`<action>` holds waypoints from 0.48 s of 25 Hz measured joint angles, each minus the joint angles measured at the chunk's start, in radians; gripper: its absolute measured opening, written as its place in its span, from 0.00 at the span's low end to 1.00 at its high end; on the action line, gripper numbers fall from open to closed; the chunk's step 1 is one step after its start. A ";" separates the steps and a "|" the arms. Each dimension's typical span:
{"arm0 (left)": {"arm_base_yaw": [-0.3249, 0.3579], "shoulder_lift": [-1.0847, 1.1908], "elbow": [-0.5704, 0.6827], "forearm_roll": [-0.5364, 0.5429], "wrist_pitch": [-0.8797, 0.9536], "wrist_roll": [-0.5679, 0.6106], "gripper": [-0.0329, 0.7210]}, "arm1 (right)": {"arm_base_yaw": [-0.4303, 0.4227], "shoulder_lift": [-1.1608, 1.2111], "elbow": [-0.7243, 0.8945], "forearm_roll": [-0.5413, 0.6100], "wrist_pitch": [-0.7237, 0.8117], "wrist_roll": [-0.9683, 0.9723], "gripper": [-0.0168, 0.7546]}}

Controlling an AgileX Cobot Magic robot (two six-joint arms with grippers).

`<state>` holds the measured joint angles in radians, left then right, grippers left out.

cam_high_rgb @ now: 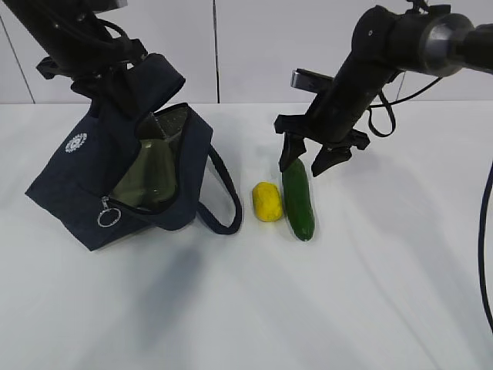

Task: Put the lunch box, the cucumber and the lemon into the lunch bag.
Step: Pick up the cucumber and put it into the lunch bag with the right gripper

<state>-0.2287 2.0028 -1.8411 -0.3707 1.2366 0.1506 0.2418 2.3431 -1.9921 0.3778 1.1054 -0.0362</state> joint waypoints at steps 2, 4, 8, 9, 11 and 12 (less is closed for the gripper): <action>0.000 0.000 0.000 0.001 0.000 0.000 0.05 | 0.003 0.015 -0.002 0.000 -0.006 0.007 0.66; 0.000 0.000 0.000 0.001 0.000 0.000 0.05 | 0.006 0.038 -0.002 0.000 -0.014 0.012 0.66; 0.000 0.000 0.000 0.001 0.000 0.000 0.05 | 0.006 0.060 -0.002 0.000 -0.031 0.020 0.66; 0.000 0.000 0.000 0.001 0.000 0.000 0.05 | 0.006 0.063 -0.002 0.000 -0.035 0.022 0.66; 0.000 0.000 0.000 0.001 0.000 0.000 0.05 | 0.006 0.065 -0.002 0.000 -0.039 0.022 0.66; 0.000 0.000 0.000 0.001 0.000 0.000 0.05 | 0.006 0.067 -0.002 0.000 -0.039 0.022 0.66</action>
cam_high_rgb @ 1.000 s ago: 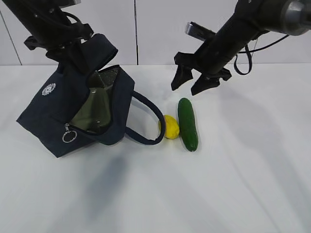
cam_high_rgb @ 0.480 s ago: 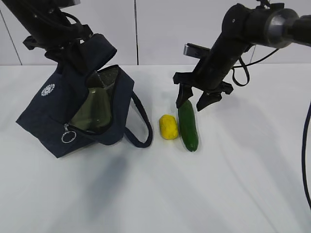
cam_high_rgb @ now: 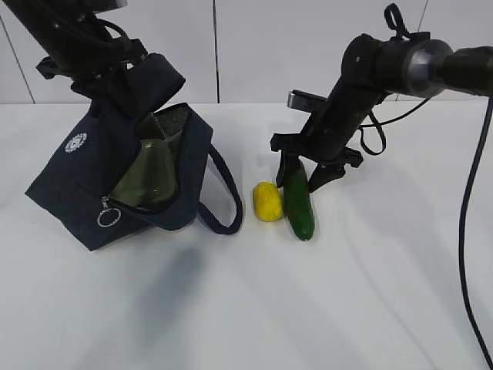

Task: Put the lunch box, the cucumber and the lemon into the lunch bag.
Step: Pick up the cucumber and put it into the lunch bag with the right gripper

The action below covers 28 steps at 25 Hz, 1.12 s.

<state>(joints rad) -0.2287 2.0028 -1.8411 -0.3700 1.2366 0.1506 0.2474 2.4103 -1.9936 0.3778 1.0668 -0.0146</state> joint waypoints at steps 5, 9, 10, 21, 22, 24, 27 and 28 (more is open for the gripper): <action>0.000 0.000 0.000 0.000 0.000 0.000 0.05 | 0.000 0.014 0.000 0.000 0.000 0.000 0.61; 0.000 0.000 0.000 0.000 0.000 0.000 0.05 | 0.000 0.014 0.000 0.000 0.000 0.000 0.54; 0.000 0.000 0.000 0.002 0.000 0.000 0.05 | 0.000 0.014 0.000 0.000 0.000 0.000 0.53; 0.000 0.000 0.000 0.004 0.000 0.000 0.05 | 0.000 0.014 -0.274 0.011 0.150 -0.028 0.49; 0.000 0.000 0.000 0.004 0.000 0.000 0.05 | -0.002 0.014 -0.297 0.043 0.151 -0.034 0.49; 0.000 0.000 0.000 0.004 0.000 0.000 0.05 | -0.011 0.010 -0.314 0.132 0.156 -0.064 0.49; 0.000 0.000 0.000 0.004 0.000 0.000 0.05 | -0.015 0.010 -0.316 0.273 0.157 -0.110 0.49; 0.000 0.000 0.000 0.004 0.000 0.000 0.05 | -0.015 0.010 -0.314 0.312 0.157 -0.122 0.49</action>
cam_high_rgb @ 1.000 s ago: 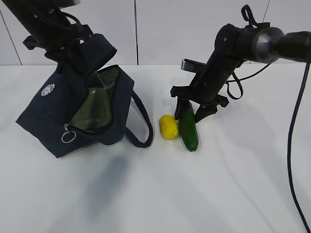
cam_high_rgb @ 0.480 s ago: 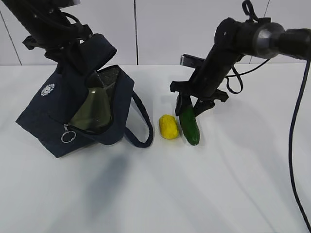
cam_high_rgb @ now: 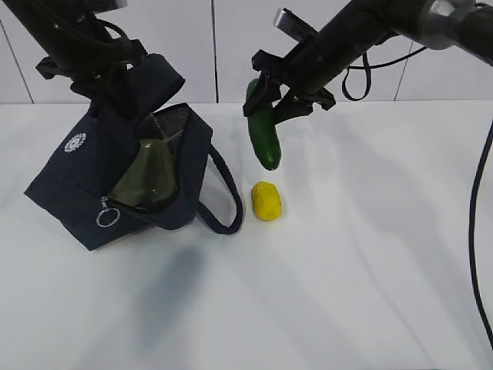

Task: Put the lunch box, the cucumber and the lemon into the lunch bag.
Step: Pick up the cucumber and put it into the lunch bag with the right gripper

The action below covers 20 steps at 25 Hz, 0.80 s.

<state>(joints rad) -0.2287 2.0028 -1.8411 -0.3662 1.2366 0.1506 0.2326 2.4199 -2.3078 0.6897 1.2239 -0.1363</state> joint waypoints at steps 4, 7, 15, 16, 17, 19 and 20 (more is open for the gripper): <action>0.000 0.000 0.000 0.000 0.000 0.000 0.05 | 0.011 -0.002 0.019 0.117 0.000 -0.039 0.49; 0.000 0.000 0.000 -0.008 0.000 0.000 0.05 | 0.039 -0.002 0.059 0.170 0.000 -0.078 0.49; 0.000 0.000 0.000 -0.012 0.000 0.000 0.05 | 0.089 -0.002 0.148 0.323 -0.002 -0.201 0.49; 0.000 0.000 0.000 -0.012 0.000 0.000 0.05 | 0.093 -0.002 0.157 0.340 -0.002 -0.216 0.49; 0.000 0.000 0.000 -0.014 0.000 0.000 0.05 | 0.095 0.003 0.161 0.364 -0.002 -0.233 0.49; 0.000 0.000 0.000 -0.014 0.000 0.000 0.05 | 0.102 0.023 0.164 0.436 -0.002 -0.275 0.49; 0.000 0.000 0.000 -0.015 0.000 0.000 0.05 | 0.107 0.035 0.164 0.487 -0.004 -0.303 0.49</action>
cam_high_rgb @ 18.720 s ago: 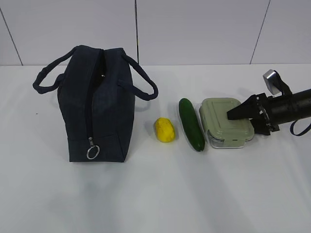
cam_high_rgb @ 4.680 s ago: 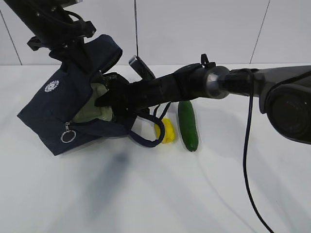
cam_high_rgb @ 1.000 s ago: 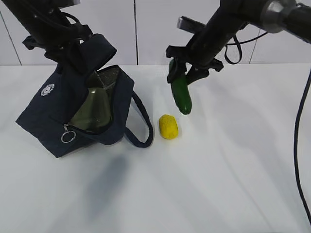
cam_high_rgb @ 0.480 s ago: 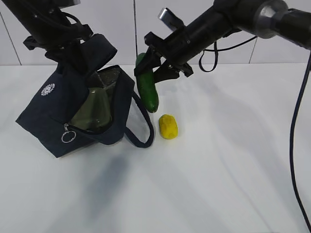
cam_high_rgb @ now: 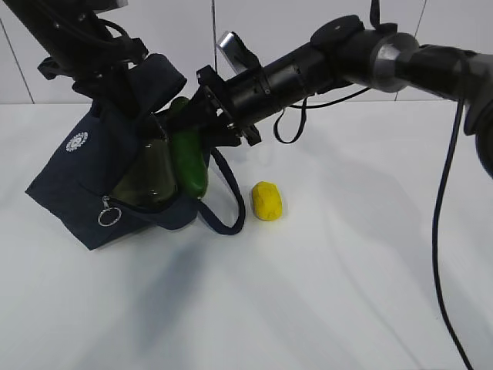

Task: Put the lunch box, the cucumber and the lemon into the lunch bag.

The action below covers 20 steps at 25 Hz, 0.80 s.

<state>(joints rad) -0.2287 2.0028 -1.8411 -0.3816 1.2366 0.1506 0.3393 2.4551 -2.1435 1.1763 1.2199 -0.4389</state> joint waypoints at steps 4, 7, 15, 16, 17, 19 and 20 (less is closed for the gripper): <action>0.000 0.000 0.000 -0.002 0.000 0.000 0.05 | 0.019 0.058 0.004 0.139 -0.005 -0.058 0.49; 0.000 0.000 0.000 -0.003 0.000 0.000 0.05 | 0.029 0.099 0.004 0.222 -0.013 -0.088 0.49; 0.000 0.000 0.000 -0.003 0.000 0.000 0.05 | 0.039 0.135 0.006 0.407 -0.140 -0.204 0.49; 0.000 0.000 0.000 -0.003 0.000 0.000 0.05 | 0.039 0.135 0.006 0.412 -0.162 -0.214 0.50; 0.000 0.000 0.000 -0.003 0.000 0.000 0.05 | 0.039 0.137 0.006 0.416 -0.177 -0.220 0.52; 0.000 0.000 0.000 -0.006 0.000 0.000 0.05 | 0.039 0.137 0.006 0.421 -0.184 -0.228 0.57; 0.000 0.000 0.000 -0.006 0.000 0.000 0.05 | 0.039 0.137 0.006 0.425 -0.186 -0.229 0.61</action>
<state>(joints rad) -0.2287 2.0028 -1.8411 -0.3874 1.2366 0.1506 0.3786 2.5921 -2.1370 1.6010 1.0339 -0.6680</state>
